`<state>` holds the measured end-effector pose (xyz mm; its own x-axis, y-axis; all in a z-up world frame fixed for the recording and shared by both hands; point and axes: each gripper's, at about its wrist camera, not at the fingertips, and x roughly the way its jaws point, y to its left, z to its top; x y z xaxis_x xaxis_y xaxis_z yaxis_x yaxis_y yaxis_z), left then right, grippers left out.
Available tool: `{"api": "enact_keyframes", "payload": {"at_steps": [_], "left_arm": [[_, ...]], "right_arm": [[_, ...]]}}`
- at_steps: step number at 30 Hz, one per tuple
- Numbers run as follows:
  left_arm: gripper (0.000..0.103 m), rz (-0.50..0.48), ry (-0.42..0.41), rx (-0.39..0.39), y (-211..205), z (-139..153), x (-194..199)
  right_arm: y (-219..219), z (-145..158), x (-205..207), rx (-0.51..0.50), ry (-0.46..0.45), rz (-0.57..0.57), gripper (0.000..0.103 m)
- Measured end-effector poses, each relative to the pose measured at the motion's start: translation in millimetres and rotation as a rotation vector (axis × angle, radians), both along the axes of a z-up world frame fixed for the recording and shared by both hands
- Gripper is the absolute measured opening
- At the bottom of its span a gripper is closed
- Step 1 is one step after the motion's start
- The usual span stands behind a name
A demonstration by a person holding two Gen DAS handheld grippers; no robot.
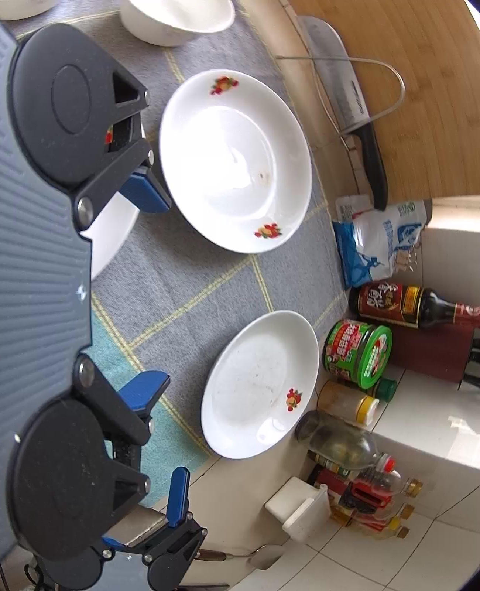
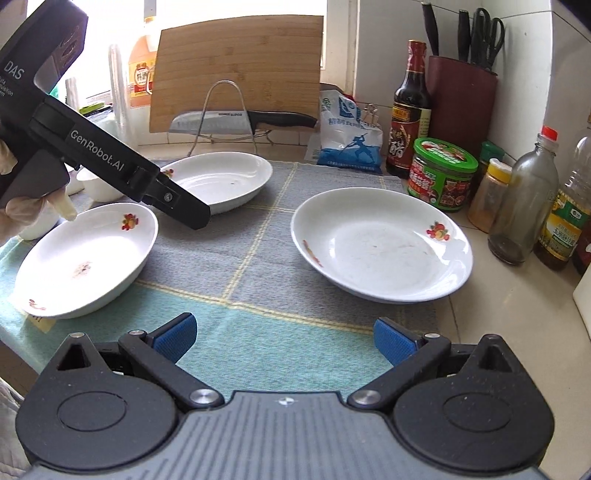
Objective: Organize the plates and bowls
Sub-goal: 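Move the left tool to the stained flowered plate and grip its rim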
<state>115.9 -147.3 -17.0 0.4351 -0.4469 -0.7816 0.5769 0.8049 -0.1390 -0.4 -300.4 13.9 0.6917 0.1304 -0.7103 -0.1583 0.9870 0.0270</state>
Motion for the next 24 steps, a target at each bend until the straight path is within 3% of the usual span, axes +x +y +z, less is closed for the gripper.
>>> {"api": "enact_keyframes", "payload": {"at_steps": [5,11,24], "left_arm": [[0.092,0.088,0.000,-0.042,41.2,2.0,-12.5],[0.092,0.131,-0.043,-0.039,80.7,6.5,-25.2],[0.093,0.261,-0.016,-0.063,147.4,-1.9,-29.2]], "right_arm": [[31.2,0.3,0.8,0.006,0.005,0.070,0.103],[69.1,-3.9,4.1,0.008,0.032,0.148,0.103],[117.5,-17.7,7.0,0.019,0.086,0.271,0.103]]}}
